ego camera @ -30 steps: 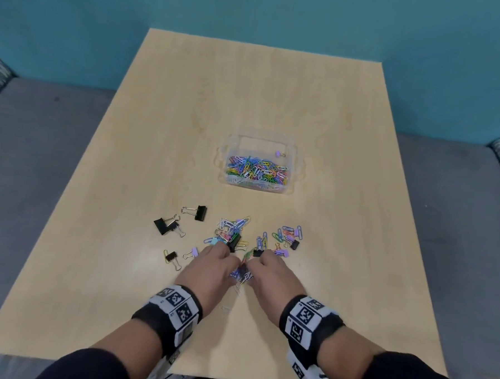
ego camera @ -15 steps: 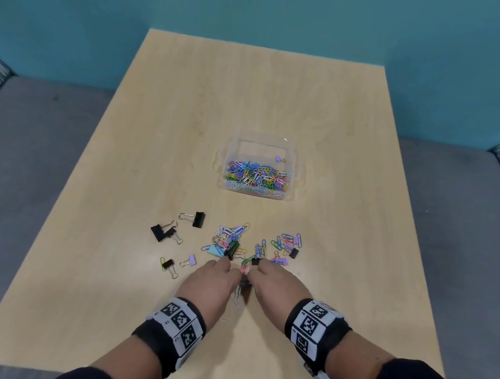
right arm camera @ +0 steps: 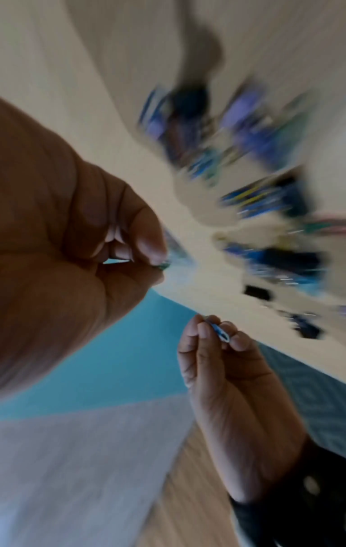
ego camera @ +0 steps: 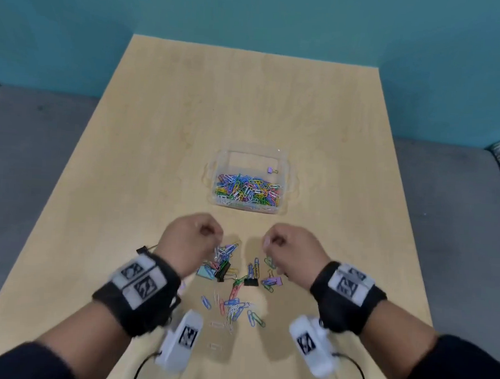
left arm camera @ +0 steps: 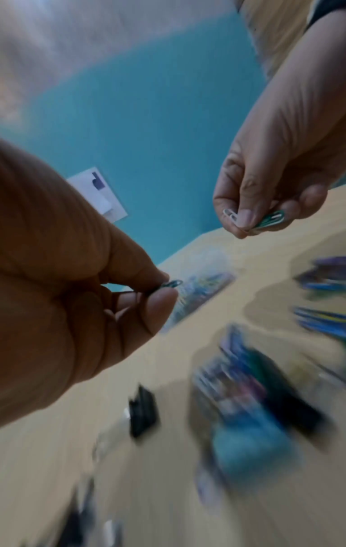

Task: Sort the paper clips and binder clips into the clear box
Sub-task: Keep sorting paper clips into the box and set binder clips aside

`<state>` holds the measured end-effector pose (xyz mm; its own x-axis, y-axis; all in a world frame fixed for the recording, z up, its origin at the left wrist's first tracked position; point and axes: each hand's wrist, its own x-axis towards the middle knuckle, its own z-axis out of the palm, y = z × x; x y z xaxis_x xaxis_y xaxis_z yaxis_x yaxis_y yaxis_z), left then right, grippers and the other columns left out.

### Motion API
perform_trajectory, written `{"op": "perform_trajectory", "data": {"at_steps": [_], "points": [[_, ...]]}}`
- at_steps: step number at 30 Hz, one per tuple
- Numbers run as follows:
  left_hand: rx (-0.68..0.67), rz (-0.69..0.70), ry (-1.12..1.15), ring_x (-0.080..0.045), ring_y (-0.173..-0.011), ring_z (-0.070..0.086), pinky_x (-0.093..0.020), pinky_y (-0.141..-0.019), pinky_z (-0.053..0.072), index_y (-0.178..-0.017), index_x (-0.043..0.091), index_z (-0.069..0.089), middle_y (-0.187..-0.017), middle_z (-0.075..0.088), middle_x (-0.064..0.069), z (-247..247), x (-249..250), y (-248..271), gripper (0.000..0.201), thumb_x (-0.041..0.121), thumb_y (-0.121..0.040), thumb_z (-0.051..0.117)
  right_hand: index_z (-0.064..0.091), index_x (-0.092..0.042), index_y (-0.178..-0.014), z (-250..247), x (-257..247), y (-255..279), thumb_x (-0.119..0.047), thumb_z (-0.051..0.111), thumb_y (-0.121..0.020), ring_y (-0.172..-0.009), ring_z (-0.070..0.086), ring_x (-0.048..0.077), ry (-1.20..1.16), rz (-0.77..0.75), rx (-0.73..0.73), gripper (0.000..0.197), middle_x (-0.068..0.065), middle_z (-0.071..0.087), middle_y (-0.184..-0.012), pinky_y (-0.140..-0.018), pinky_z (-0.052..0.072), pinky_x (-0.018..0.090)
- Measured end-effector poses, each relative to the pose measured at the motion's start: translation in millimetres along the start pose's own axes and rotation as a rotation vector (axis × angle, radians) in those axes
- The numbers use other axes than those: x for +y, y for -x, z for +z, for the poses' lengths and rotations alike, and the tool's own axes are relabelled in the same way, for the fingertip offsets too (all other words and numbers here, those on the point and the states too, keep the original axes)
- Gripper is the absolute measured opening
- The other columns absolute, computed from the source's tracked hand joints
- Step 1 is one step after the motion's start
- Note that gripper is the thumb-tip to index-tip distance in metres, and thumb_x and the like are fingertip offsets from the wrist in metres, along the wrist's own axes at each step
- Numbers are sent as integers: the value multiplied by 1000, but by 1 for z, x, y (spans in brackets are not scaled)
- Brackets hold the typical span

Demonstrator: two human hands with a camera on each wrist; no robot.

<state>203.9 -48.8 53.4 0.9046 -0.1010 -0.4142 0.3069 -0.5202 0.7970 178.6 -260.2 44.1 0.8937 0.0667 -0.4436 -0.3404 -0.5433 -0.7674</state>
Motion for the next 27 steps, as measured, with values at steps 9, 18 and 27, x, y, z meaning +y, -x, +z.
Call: {"op": "perform_trajectory", "data": {"at_steps": [9,18,27], "points": [[139,75,-19,-19,-55,65,-28,-60,54,-75,21,64,-67,66,-4,7,55,-95,18,5,-81,60,63,-20,-84,-25,-41,-99,-22,64,-81,-76,66,31,3,27,207,3,2,64,-75,-72,56,46],[80,385,-459,-12,-79,58,-29,-71,46,-95,26,66,-90,58,8,-5,-18,23,20,13,-90,52,58,-18,-111,-6,9,23,-25,43,-95,-92,54,22,478,-324,-28,23,2,52,-108,-80,48,39],[-256,524,-819,-13,-58,46,-23,-42,45,-81,34,59,-80,35,10,48,-127,130,20,36,-66,46,53,-17,-96,67,64,101,-19,55,-79,-82,48,29,799,-658,-591,18,7,48,-96,-69,53,41]]}}
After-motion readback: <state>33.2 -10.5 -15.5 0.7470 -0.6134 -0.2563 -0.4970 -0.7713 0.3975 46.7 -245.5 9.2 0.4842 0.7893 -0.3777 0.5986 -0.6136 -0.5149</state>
